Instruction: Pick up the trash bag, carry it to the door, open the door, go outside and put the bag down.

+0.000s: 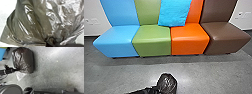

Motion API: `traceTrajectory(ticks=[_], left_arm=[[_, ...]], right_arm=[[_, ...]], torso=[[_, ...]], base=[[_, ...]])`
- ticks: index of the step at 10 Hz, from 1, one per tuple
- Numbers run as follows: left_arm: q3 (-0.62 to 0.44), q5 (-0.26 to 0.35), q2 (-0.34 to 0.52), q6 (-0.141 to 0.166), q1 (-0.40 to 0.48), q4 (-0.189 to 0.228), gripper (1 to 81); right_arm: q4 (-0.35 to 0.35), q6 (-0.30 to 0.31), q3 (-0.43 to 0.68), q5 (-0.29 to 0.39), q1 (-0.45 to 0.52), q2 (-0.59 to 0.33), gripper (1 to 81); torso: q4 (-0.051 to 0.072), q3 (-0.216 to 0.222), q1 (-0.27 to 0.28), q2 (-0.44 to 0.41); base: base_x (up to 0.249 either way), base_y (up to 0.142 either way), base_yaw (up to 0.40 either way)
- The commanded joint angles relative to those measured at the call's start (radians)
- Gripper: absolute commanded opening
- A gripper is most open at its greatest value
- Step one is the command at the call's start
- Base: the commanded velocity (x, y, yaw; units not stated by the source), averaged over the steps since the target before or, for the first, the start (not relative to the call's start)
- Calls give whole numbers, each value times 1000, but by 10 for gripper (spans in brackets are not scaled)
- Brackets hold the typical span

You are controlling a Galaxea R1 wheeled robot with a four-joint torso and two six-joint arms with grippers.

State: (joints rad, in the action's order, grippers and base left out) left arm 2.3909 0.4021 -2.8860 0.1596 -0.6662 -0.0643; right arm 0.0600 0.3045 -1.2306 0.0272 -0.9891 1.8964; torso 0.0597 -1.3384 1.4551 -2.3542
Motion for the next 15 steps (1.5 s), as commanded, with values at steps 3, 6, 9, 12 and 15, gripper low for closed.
traceTrajectory(ticks=[3,6,9,12,15], left_arm=[[-113,52,66,8,110,-6,10],[-217,50,154,8,110,-6,10],[-317,49,262,9,104,-6,10],[-424,49,384,8,79,-5,10],[-499,47,471,6,32,-3,10]], right_arm=[[3,-1,4,53,34,-49,811],[1,-1,-27,51,5,-17,811],[1,-2,-70,40,-30,28,811],[1,-5,-134,37,-84,84,811],[0,-8,-191,36,-132,144,811]], torso=[[0,163,-106,163],[0,271,-175,270],[0,373,-240,370],[0,473,-304,467],[0,573,-369,565]], base=[[0,0,0],[0,0,0],[0,0,0],[0,0,0],[0,0,0]])
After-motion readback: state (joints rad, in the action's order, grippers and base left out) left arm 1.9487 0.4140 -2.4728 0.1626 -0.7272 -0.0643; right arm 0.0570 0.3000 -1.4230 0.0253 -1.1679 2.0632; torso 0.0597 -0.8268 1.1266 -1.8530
